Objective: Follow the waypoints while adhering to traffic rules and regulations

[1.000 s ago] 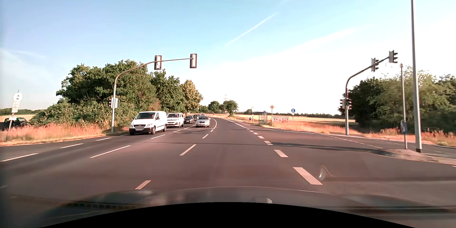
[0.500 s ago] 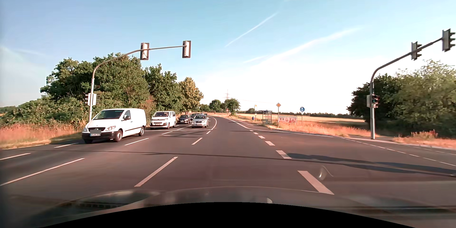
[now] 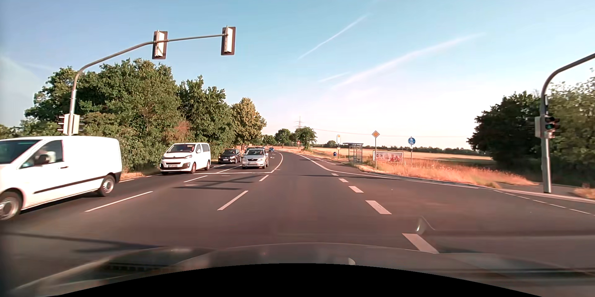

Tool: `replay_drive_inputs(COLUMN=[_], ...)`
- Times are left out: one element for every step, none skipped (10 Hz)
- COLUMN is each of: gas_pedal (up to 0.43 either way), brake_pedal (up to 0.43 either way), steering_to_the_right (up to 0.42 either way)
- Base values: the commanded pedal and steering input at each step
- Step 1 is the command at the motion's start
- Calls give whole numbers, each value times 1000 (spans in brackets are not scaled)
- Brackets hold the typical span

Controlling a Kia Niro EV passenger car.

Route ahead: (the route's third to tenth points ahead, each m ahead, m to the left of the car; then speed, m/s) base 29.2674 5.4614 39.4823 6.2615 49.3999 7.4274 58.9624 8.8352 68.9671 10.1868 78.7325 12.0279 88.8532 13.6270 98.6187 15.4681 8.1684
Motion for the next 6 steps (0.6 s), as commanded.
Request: replay_drive_inputs(gas_pedal=[299,299,299,299,299,299], brake_pedal=[0,0,0,0,0,0], steering_to_the_right=[-21,-21,-21,-21,-21,-21])
